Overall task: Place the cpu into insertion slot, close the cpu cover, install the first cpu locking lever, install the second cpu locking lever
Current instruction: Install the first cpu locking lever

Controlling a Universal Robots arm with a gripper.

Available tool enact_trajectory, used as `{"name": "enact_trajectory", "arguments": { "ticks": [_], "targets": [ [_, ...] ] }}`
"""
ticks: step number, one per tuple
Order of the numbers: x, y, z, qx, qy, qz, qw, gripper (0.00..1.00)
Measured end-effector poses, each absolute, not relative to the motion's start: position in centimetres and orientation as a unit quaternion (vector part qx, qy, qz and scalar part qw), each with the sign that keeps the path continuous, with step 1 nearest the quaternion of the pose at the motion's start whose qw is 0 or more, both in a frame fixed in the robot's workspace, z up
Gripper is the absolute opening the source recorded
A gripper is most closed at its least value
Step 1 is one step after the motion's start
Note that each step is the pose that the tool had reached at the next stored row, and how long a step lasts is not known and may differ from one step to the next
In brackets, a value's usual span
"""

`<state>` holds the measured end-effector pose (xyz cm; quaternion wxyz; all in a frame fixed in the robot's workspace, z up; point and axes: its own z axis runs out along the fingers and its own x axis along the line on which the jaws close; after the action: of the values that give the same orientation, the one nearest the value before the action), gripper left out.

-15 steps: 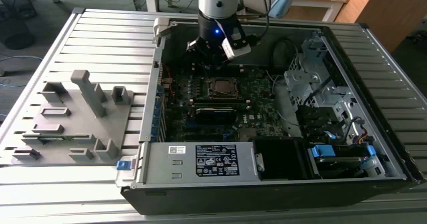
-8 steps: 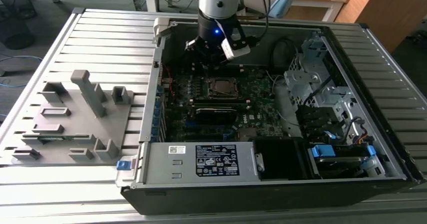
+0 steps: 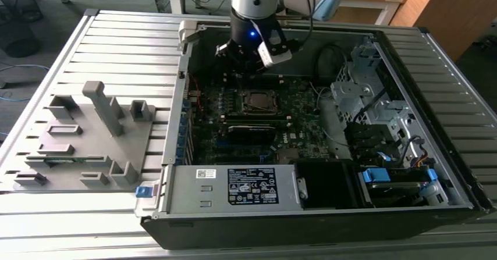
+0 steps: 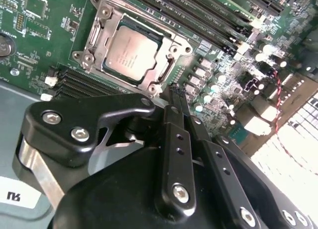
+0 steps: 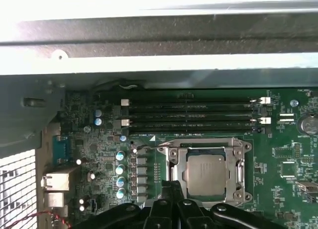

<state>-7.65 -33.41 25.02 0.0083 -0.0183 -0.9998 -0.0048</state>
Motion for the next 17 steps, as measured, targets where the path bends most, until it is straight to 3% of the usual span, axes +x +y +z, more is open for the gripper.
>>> {"name": "enact_trajectory", "arguments": {
  "ticks": [17],
  "targets": [
    [-8.33,-33.41,25.95,-0.018,-1.000,-0.005,0.008,0.10]
  ]
}}
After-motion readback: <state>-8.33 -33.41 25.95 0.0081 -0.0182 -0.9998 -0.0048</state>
